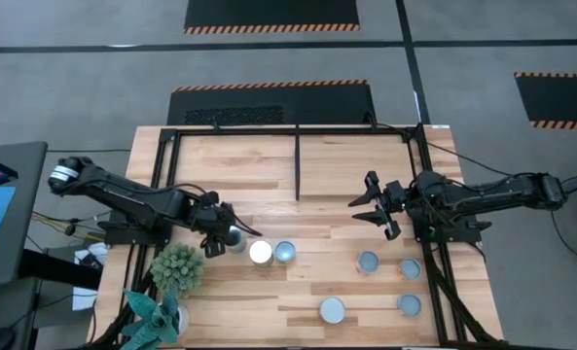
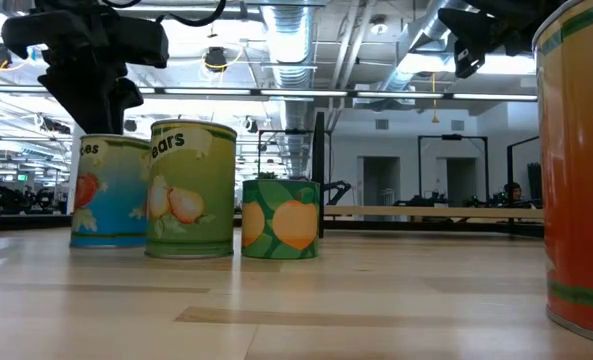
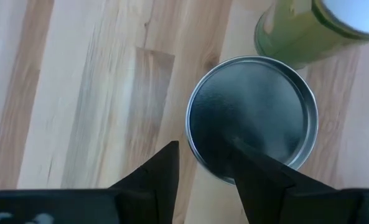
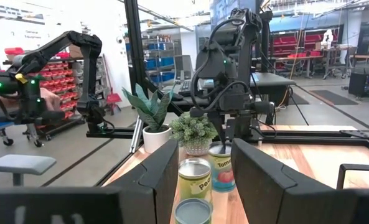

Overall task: Pick and place cans onto a shelf
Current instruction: Put the canned tomatoes on the shelf

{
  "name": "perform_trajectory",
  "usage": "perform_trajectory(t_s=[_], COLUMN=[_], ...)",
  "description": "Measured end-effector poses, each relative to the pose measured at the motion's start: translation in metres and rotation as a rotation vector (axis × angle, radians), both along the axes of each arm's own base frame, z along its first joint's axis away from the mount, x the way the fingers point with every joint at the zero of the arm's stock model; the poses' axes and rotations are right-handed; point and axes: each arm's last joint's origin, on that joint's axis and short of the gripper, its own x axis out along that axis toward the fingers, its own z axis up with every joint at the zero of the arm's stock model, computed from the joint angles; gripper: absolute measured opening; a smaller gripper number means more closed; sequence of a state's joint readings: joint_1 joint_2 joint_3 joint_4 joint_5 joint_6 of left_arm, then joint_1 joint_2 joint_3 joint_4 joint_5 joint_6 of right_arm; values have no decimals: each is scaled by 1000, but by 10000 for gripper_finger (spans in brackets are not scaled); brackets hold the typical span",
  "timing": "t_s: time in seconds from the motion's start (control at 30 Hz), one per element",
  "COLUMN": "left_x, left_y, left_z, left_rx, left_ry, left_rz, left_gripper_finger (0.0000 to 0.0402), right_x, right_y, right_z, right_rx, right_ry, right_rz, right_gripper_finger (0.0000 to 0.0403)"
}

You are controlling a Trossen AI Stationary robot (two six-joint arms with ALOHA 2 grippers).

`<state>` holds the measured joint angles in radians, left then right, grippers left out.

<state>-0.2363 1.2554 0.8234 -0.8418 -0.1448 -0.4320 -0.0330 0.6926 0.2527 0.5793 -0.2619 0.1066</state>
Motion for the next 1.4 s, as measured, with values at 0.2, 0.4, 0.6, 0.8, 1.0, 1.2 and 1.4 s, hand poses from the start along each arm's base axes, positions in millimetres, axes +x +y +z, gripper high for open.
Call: perform_trajectory(t_s=[0.2,0.4,0.6,0.8,1.0,1.2,1.4], left_x=[-1,-1,3,19,27,33,46], left_y=[0,0,-1,-2,5,21,40], left_z=[0,1,4,40,65,78,89], left_rx=[0,-11,-25,4,93,174,198], left_ry=[-9,-6,-39,-170,-252,-295,-427], left_rz=[1,-2,-5,-57,-65,-54,-69], left_gripper_finger=[120,30,2,0,0,0,0], right_x=[0,0,0,0,0,-1,-2], right_y=[0,0,0,0,0,0,0], right_z=[0,0,0,1,3,6,10], right_rx=[0,0,0,-1,27,47,46], right_ry=[2,2,0,-10,-26,-50,-92], right_rz=[0,0,0,0,4,9,11], right_gripper_finger=[173,173,173,173,173,173,173])
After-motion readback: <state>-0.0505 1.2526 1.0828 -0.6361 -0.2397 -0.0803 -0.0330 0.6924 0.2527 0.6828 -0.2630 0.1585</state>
